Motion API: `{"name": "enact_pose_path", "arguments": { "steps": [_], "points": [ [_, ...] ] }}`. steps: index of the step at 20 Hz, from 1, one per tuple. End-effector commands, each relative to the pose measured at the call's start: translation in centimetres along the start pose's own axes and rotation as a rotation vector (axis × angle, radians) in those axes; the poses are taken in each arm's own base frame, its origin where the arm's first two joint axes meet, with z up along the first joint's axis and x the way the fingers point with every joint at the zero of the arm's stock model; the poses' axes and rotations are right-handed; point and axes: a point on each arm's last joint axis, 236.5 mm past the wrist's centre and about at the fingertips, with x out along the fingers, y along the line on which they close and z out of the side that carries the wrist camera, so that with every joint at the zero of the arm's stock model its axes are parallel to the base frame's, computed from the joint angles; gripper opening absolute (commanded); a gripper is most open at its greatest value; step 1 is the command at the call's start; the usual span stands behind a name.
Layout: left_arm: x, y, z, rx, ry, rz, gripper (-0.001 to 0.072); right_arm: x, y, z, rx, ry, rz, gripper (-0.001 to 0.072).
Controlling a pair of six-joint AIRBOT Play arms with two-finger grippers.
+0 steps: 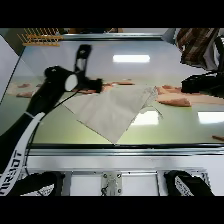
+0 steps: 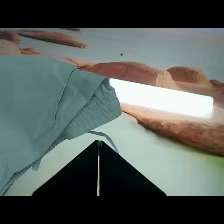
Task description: Fold the clothes and pants, and hang the long-sleeved shirts on hangers.
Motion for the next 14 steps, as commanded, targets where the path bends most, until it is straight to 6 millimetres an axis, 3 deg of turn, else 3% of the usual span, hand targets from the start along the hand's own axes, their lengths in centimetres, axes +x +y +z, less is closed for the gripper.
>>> {"name": "enact_pose_path", "arguments": {
  "steps": [1, 4, 7, 11, 14],
  "points": [
    [0.9, 6.2, -10.4, -0.356, 0.231, -0.015, 0.0654, 0.1, 0.4, -0.5, 0.012, 0.021, 0.021, 0.002],
    [2.3, 4.6, -17.1, -0.566, 0.319, -0.156, 0.0653, 0.6, 0.7, -0.6, 0.025, 0.029, 0.039, 0.002],
    [3.7, 2.9, -21.7, -0.621, 0.348, -0.168, 0.0654, 1.4, 1.4, -0.6, 0.053, 0.037, 0.082, 0.002],
    [6.0, -1.0, -21.7, -0.716, 0.311, -0.248, 0.0654, 2.1, 2.3, -0.5, 0.087, 0.045, 0.131, 0.002],
    [7.9, -3.6, -21.8, -0.659, 0.368, -0.252, 0.0654, 2.1, 2.5, -0.5, 0.09, 0.043, 0.137, 0.002]
  ]
}}
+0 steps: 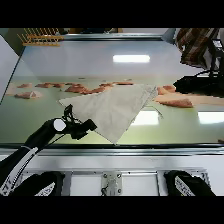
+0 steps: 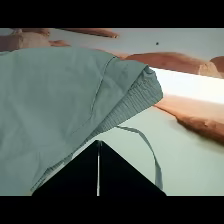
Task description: Fold the clothes and pants, and hang the long-sleeved shirts on hangers.
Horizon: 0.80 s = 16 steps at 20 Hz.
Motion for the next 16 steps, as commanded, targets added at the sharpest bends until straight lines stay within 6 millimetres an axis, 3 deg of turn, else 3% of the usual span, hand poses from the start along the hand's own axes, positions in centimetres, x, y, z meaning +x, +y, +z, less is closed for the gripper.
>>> {"name": "enact_pose_path", "arguments": {
  "steps": [1, 4, 8, 9, 10, 11, 12, 13, 14, 16],
  "points": [
    [3.0, -2.2, -0.8, -0.009, 0.04, -0.013, 0.0654, 0.1, 0.4, 0.1, 0.013, -0.001, 0.02, 0.002],
    [4.7, -3.7, -0.7, 0.015, 0.082, 0.003, 0.0654, 0.1, 0.5, -0.2, 0.013, 0.008, 0.023, 0.002],
    [5.2, -6.1, 0.2, 0.058, 0.077, -0.017, 0.0651, 0.2, 0.4, -0.2, 0.014, 0.011, 0.022, 0.0021],
    [5.2, -6.6, 0.3, 0.066, 0.074, -0.022, 0.0462, 0.3, 0.4, -0.2, 0.014, 0.012, 0.022, 0.0023],
    [5.1, -6.8, 0.5, 0.071, 0.065, -0.028, 0.0245, 0.4, 0.3, -0.2, 0.016, 0.013, 0.022, 0.0115],
    [5.1, -6.9, 0.7, 0.073, 0.055, -0.032, 0.0165, 0.7, 0.2, -0.3, 0.019, 0.019, 0.022, 0.0333],
    [5.1, -6.8, 0.8, 0.074, 0.052, -0.03, 0.0168, 1.0, 0.1, -0.4, 0.022, 0.027, 0.022, 0.0516],
    [5.2, -6.4, 0.9, 0.089, 0.052, -0.015, 0.0162, 1.3, 0.0, -0.6, 0.03, 0.037, 0.024, 0.053],
    [5.2, -6.1, 0.8, 0.107, 0.053, -0.001, 0.001, 1.7, -0.2, -0.7, 0.034, 0.045, 0.024, 0.0529],
    [4.6, -5.5, 1.4, 0.13, 0.042, 0.017, 0.0005, 2.4, -0.5, -1.0, 0.043, 0.061, 0.024, 0.0529]
  ]
}}
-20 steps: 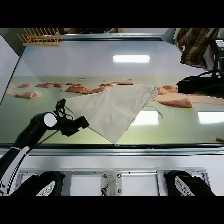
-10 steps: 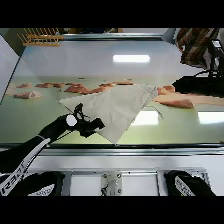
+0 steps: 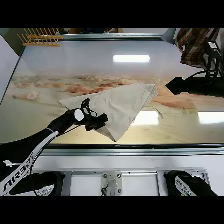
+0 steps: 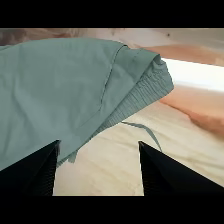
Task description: Fold the clothes and pants, and hang the long-sleeved shirts on hangers.
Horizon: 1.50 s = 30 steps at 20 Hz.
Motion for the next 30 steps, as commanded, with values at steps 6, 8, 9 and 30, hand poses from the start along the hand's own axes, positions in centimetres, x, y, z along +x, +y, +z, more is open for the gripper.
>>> {"name": "enact_pose_path", "arguments": {
  "steps": [6, 8, 9, 30],
  "points": [
    [-9.5, 5.6, 5.5, 0.167, -0.175, 0.17, 0.0005, 3.0, -3.7, -1.5, 0.119, 0.078, -0.029, 0.0529],
    [-13.5, 9.2, 7.9, 0.183, -0.266, 0.28, 0.0005, 3.7, -3.9, -2.1, 0.139, 0.1, -0.024, 0.0529],
    [-15.3, 10.9, 8.9, 0.155, -0.302, 0.31, 0.0006, 4.0, -3.8, -2.3, 0.145, 0.107, -0.017, 0.0529],
    [-1.1, 7.4, -3.0, -0.07, 0.055, 0.083, 0.0654, 4.3, -2.0, -1.7, 0.185, 0.089, 0.058, 0.0529]
  ]
}}
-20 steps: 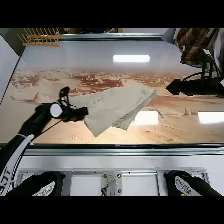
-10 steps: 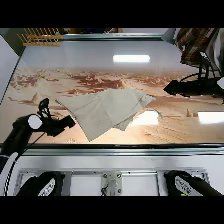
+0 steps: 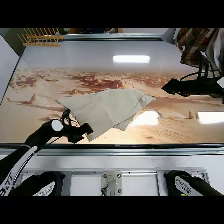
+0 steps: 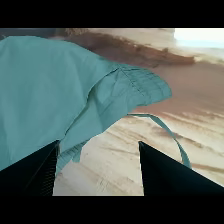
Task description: Fold the clothes and pants, and hang the long-sleeved shirts on hangers.
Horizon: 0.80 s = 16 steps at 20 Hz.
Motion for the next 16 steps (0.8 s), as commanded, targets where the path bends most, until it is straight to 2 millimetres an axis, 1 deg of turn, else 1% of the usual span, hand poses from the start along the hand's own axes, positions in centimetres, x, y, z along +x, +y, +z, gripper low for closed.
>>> {"name": "enact_pose_path", "arguments": {
  "steps": [1, 2, 3, 4, 5, 6, 7, 9, 11, 12, 14, 16],
  "points": [
    [2.9, -2.6, -0.1, 0.045, 0.029, 0.015, 0.0652, 0.0, 0.1, 0.0, 0.002, 0.0, 0.004, 0.0529],
    [3.4, -3.1, 0.0, 0.05, 0.037, 0.018, 0.0594, 0.0, 0.1, 0.0, 0.002, 0.001, 0.004, 0.0529],
    [3.6, -3.7, 0.3, 0.063, 0.034, 0.018, 0.0276, 0.0, 0.0, 0.0, 0.002, 0.0, 0.003, 0.053],
    [3.4, -4.2, 0.8, 0.072, 0.024, 0.012, 0.0066, 0.0, 0.0, 0.0, 0.002, 0.001, 0.001, 0.0529],
    [2.9, -4.8, 1.6, 0.074, 0.005, -0.002, 0.0005, 0.1, -0.4, -0.1, -0.002, 0.005, -0.012, 0.0529],
    [1.9, -5.1, 2.5, 0.083, -0.02, -0.012, 0.0005, 0.3, -1.2, -0.3, -0.011, 0.014, -0.04, 0.0529],
    [0.5, -5.5, 3.5, 0.102, -0.054, -0.027, 0.0005, 0.6, -2.1, -0.6, -0.01, 0.029, -0.062, 0.0529],
    [-2.9, -6.1, 5.1, 0.138, -0.125, -0.054, 0.0006, 2.0, -4.0, -1.3, 0.061, 0.067, -0.09, 0.053],
    [-6.3, -6.9, 6.2, 0.152, -0.19, -0.099, 0.0005, 4.8, -5.7, -1.9, 0.164, 0.101, -0.1, 0.053],
    [-7.8, -7.3, 6.6, 0.153, -0.226, -0.121, 0.0005, 6.5, -6.0, -2.2, 0.213, 0.117, -0.085, 0.0531],
    [-10.0, -7.8, 7.1, 0.157, -0.282, -0.155, 0.0006, 10.3, -5.8, -2.6, 0.323, 0.141, -0.006, 0.0531],
    [-11.5, -8.2, 7.3, 0.163, -0.319, -0.178, 0.0005, 13.9, -5.3, -3.2, 0.445, 0.166, 0.072, 0.0531]
  ]
}}
